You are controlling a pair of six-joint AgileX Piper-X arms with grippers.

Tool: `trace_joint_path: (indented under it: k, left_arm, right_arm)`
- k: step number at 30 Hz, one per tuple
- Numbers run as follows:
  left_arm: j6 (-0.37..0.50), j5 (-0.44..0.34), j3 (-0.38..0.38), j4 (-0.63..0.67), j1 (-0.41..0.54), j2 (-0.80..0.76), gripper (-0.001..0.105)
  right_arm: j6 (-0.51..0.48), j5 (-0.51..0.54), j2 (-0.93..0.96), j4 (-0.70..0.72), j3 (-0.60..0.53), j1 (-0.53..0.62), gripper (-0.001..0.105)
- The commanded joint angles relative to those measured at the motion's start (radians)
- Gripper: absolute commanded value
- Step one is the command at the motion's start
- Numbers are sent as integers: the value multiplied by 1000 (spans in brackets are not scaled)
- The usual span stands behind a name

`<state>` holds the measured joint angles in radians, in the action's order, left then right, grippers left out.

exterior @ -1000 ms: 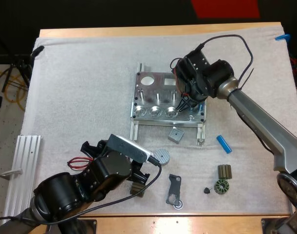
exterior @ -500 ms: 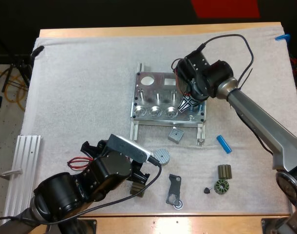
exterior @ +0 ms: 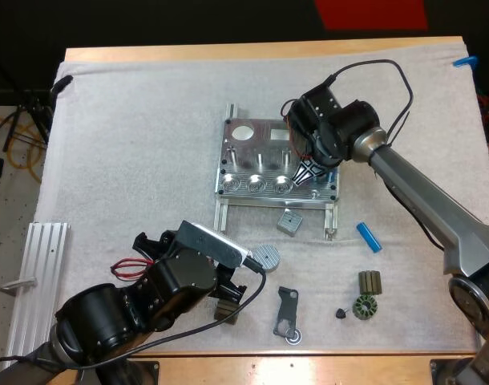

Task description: Load cells from right to left

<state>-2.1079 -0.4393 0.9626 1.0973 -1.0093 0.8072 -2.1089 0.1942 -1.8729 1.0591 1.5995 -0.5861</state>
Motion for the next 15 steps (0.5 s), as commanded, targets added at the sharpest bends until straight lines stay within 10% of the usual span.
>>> trace_joint_path:
  k: [1, 15]
  left_arm:
    - [3, -21, 0, -3, 0, -8, 63]
    - [66, -21, 0, -3, 0, -8, 63]
  right_arm:
    - [3, -22, 4, 0, -2, 4, 42]
    - [95, -50, 120, 101, 1, 4, 42]
